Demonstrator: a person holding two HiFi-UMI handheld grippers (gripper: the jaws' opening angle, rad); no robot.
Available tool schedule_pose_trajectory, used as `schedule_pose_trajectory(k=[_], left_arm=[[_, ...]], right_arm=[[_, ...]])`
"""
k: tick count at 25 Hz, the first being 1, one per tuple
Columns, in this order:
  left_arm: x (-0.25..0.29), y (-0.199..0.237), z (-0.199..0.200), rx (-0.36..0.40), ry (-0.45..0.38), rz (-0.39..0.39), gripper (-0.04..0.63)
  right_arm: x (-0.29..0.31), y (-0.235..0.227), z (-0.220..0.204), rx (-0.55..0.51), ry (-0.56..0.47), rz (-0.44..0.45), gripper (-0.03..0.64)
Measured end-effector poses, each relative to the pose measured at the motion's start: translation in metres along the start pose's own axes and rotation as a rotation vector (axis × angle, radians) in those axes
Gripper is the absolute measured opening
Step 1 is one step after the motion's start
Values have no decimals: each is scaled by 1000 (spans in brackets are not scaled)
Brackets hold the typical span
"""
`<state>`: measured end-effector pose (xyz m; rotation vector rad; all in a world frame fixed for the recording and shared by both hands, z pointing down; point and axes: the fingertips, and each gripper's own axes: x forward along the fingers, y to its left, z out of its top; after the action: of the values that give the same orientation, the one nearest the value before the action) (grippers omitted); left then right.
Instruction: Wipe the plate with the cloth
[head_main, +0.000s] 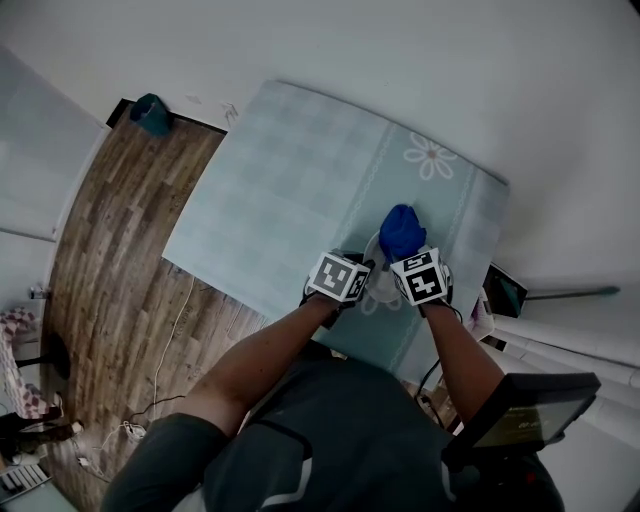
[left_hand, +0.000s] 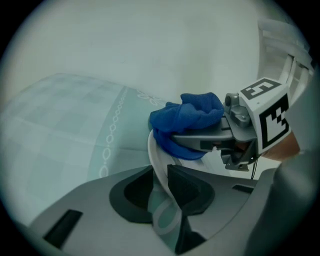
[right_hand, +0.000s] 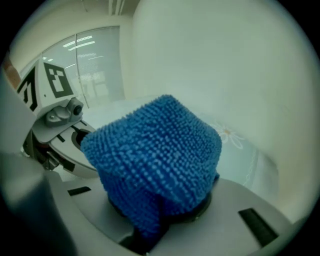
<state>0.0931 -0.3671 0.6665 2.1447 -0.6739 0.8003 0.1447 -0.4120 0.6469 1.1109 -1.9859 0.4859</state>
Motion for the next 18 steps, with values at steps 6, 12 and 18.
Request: schedule_pose_trajectory(k=[6, 12, 18], left_arm=[[1, 2, 0, 5, -5, 6, 98], [-1, 1, -1, 8, -9, 14, 98], [-1, -1, 0, -15, -16, -3, 98]], right_arm=[[-12, 40, -29, 75, 122, 101, 69], [-37, 81, -53, 75, 194, 252, 69], [-56, 92, -50, 157, 188, 340, 69]])
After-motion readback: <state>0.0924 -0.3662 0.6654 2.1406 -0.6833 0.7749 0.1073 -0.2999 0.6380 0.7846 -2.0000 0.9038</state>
